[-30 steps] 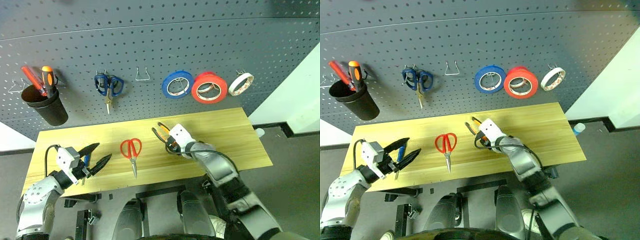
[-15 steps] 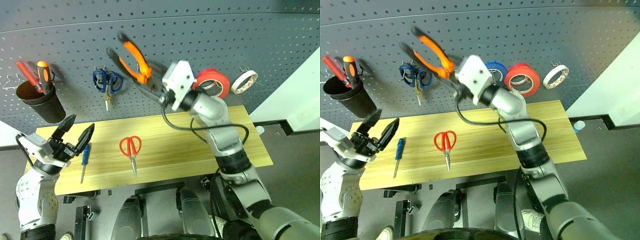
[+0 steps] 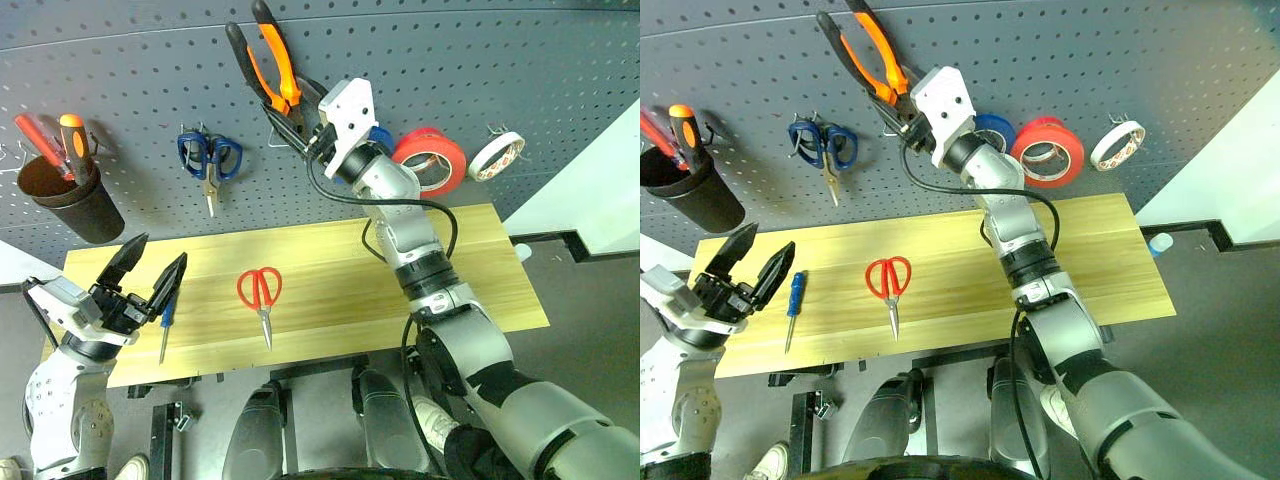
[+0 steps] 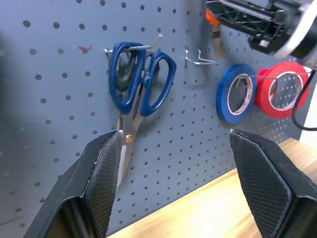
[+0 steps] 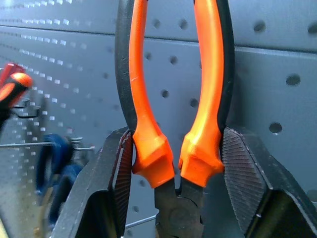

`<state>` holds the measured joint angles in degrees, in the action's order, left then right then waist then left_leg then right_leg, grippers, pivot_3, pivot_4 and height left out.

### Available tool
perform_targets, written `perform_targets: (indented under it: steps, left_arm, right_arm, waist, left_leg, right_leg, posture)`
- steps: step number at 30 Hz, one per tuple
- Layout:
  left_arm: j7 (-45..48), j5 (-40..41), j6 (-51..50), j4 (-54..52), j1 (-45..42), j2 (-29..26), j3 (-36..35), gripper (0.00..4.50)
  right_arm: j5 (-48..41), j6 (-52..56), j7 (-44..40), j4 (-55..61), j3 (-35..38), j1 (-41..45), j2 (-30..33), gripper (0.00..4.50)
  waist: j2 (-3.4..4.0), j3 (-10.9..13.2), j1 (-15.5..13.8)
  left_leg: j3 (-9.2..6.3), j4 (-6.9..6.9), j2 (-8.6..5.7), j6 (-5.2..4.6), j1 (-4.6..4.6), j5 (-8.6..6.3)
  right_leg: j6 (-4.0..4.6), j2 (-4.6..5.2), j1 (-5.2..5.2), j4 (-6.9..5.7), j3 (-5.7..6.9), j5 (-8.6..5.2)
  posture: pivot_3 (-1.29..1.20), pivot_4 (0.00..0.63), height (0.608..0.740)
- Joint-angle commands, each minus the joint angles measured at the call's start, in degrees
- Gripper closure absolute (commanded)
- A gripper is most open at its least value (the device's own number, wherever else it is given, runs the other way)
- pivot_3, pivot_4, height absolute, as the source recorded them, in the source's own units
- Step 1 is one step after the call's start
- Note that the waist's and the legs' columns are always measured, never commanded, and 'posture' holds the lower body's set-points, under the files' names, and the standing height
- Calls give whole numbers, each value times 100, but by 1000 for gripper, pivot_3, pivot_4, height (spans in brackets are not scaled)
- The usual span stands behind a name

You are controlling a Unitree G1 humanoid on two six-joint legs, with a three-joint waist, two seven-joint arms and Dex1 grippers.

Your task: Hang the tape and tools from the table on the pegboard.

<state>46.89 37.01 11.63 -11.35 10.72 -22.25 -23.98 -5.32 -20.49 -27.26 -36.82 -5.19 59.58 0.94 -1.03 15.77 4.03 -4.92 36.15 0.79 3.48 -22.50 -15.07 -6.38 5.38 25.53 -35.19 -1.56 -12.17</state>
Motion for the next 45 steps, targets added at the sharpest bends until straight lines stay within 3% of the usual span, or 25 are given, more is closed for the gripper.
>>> perform_targets:
  steps: [1, 17, 24, 29, 36, 45]
  left_arm:
    - [-65, 108, -30, -247, 109, -32, -127, 900]
    - [-3, 23, -22, -10, 2, 16, -23, 900]
    - [52, 22, 14, 39, 42, 18, -78, 900]
    - [6, -65, -67, 39, 122, -31, -72, 900]
    - [-1006, -772, -1011, -582, 698, -42, 309, 900]
    - [-2857, -1669, -2970, -1467, 834, 466, 1479, 900]
  right_arm:
    - [-51, -470, 52, -177, 142, 355, -124, 2263]
    - [187, -779, 107, -494, -28, 224, -309, 2263]
    - [252, -765, 203, -693, 77, 238, -283, 8]
    - [384, -895, 95, -152, -58, -2, -113, 8]
    - [581, -776, -1019, 2607, -601, -1566, 1199, 8]
    - [183, 372, -1833, 5305, -375, -3204, 2925, 8]
  waist:
    - [1, 1, -2]
    - [4, 4, 1]
    - [4, 4, 0]
    - [2, 2, -5]
    - [0, 1, -22]
    - [-3, 3, -22]
  left_leg:
    - [0, -4, 0, 0, 0, 0]
    - [0, -4, 1, 0, 0, 0]
    - [0, -1, 1, 3, 2, 2]
    - [-2, 5, 2, 20, 3, 13]
    - [0, -5, 1, 20, -2, 12]
    - [-2, 7, 1, 20, 8, 11]
  right_leg:
    - [-3, 0, 1, 0, 1, 0]
    - [11, -2, 2, 0, 1, -10]
    - [13, -2, 1, -2, 1, -9]
    - [21, -3, -3, -4, 1, -7]
    - [-9, 1, -3, 3, 0, 0]
    - [-11, -1, -15, 1, -1, -27]
  posture:
    - [3, 283, 730]
    - [-7, 274, 730]
    - [0, 269, 730]
    - [1, 261, 730]
    - [-6, 253, 730]
    - [-21, 257, 730]
